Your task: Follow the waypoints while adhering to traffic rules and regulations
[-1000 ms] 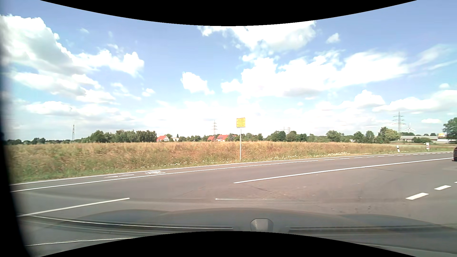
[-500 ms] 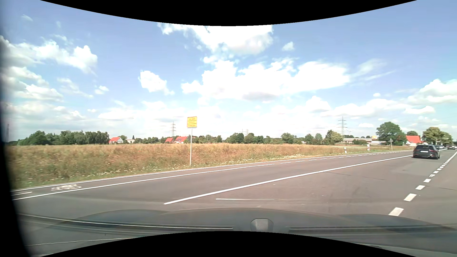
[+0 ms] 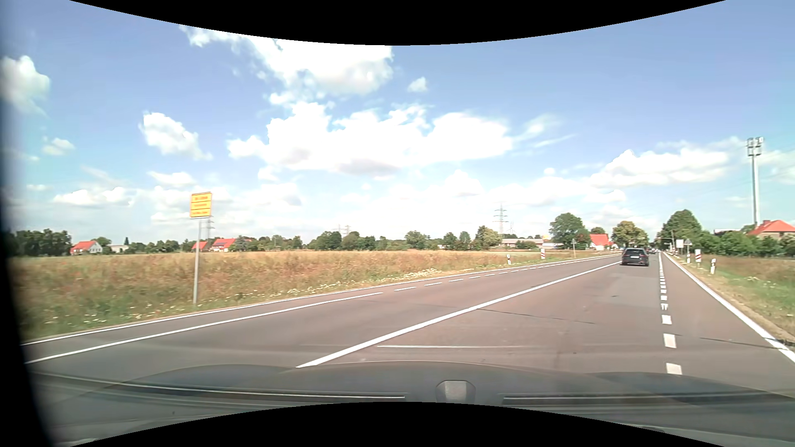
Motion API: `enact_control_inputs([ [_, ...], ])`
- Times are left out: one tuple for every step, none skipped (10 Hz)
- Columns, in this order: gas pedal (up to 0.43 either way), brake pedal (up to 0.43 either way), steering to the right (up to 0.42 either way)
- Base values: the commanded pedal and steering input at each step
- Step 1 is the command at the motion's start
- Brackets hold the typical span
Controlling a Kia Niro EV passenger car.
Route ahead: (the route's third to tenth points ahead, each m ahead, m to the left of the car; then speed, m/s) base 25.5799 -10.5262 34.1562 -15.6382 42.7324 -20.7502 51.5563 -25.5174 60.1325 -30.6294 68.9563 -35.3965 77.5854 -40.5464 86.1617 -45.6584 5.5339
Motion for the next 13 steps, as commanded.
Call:
enact_control_inputs([
  [0.469,0.006,0.371],
  [0.469,0.006,0.353],
  [0.469,0.006,0.336],
  [0.469,0.006,0.315],
  [0.469,0.006,0.282],
  [0.469,0.006,0.245],
  [0.469,0.006,0.215],
  [0.469,0.012,0.194],
  [0.469,0.006,0.175],
  [0.469,0.006,0.153],
  [0.469,0.006,0.136],
  [0.469,0.006,0.12],
  [0.48,0.006,0.102],
])
